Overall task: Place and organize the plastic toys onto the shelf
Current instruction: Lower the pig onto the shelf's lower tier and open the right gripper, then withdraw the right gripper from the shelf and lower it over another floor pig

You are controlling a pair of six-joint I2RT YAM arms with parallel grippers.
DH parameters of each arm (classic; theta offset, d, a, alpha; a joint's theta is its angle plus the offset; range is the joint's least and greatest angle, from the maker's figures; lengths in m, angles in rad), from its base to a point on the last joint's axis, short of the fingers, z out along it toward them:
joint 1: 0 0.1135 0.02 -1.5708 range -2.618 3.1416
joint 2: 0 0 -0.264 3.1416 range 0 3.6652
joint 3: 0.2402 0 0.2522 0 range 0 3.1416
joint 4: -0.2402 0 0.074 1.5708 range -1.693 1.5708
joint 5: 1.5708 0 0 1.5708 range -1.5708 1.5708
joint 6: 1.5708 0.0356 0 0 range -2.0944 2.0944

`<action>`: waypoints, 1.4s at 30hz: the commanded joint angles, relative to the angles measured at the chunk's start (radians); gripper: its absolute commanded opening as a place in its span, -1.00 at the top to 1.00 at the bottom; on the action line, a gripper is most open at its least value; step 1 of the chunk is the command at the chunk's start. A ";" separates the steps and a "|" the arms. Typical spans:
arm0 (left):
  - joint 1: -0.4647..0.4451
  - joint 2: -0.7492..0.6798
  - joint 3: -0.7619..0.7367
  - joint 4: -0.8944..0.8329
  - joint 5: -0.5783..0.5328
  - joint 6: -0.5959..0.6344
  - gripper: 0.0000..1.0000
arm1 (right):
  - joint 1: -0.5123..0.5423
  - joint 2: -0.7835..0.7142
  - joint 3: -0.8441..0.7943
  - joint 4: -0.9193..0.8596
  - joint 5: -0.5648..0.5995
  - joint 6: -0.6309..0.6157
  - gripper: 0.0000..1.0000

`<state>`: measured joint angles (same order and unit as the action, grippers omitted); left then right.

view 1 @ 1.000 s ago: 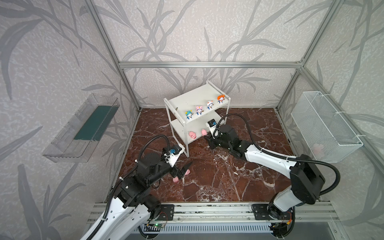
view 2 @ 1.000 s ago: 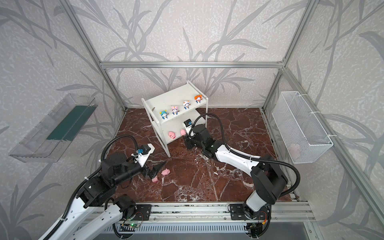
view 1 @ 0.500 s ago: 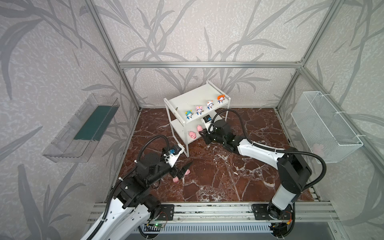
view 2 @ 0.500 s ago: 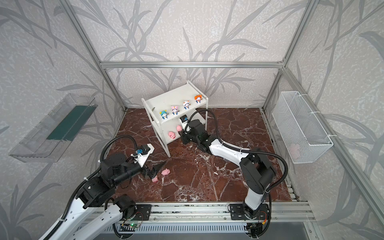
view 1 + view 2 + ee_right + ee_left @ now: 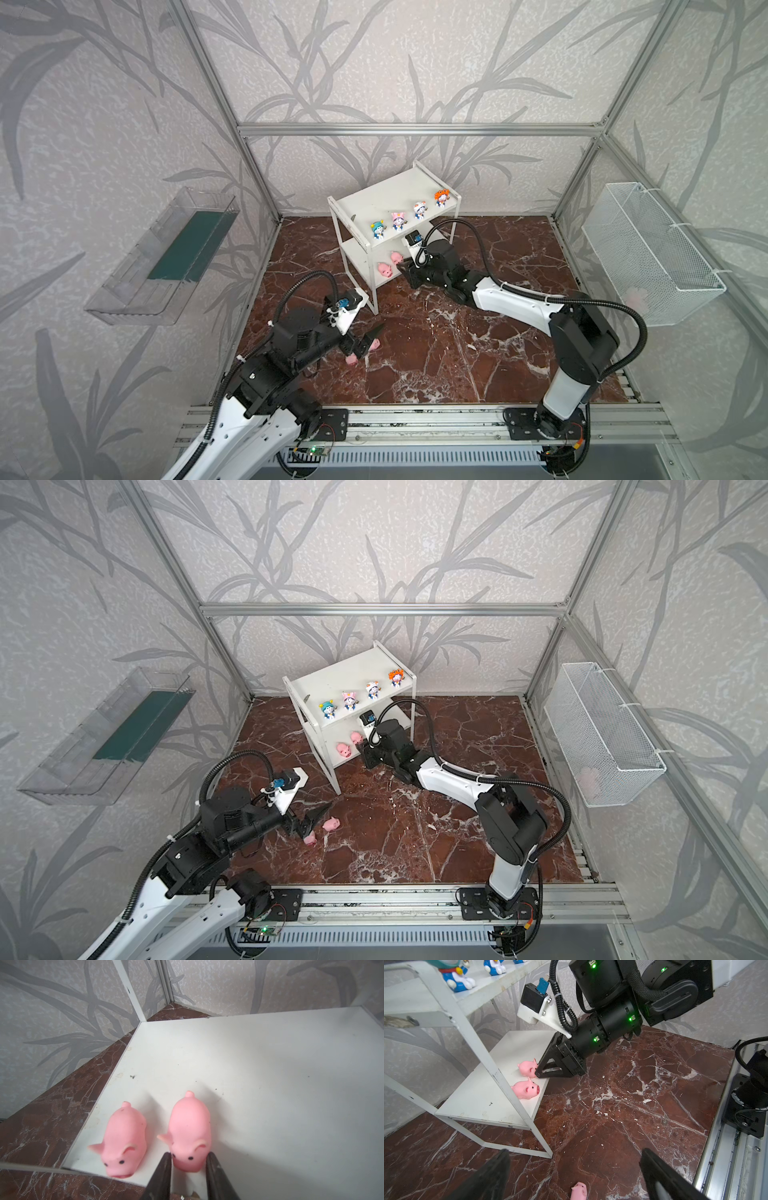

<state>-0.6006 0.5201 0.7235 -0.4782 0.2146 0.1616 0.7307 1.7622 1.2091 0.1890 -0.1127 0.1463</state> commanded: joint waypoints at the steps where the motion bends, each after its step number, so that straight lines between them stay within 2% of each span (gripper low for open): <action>1: 0.004 -0.005 -0.009 0.012 0.010 0.003 -0.98 | -0.008 -0.007 0.002 0.014 0.019 -0.008 0.38; 14: 0.005 0.000 -0.010 0.012 0.011 0.002 -0.98 | -0.027 -0.050 -0.026 0.004 0.023 -0.036 0.28; 18: 0.004 0.001 -0.011 0.013 0.010 0.004 -0.98 | -0.025 -0.151 -0.103 0.034 -0.035 -0.039 0.14; 22: 0.004 0.003 -0.012 0.014 0.013 0.003 -0.98 | -0.014 -0.264 -0.222 0.052 -0.067 -0.028 -0.23; 23: 0.005 0.006 -0.010 0.016 0.014 0.002 -0.98 | -0.004 -0.298 -0.262 0.060 -0.060 -0.025 -0.39; 24: 0.005 0.007 -0.010 0.016 0.015 0.002 -0.98 | 0.008 -0.330 -0.303 0.066 -0.046 -0.025 -0.76; 25: 0.005 0.009 -0.010 0.015 0.016 0.002 -0.98 | 0.022 -0.355 -0.333 0.065 -0.029 -0.025 -0.99; 32: 0.000 0.012 0.001 -0.006 -0.001 -0.011 -0.98 | 0.156 -0.409 -0.467 0.035 0.016 -0.003 -0.98; 42: -0.005 -0.061 -0.002 -0.088 -0.060 -0.104 -0.99 | 0.342 -0.199 -0.484 0.161 0.016 0.078 -0.97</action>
<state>-0.6014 0.4892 0.7238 -0.5266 0.1833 0.0921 1.0355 1.5135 0.7200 0.2852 -0.1097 0.1867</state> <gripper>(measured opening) 0.992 0.988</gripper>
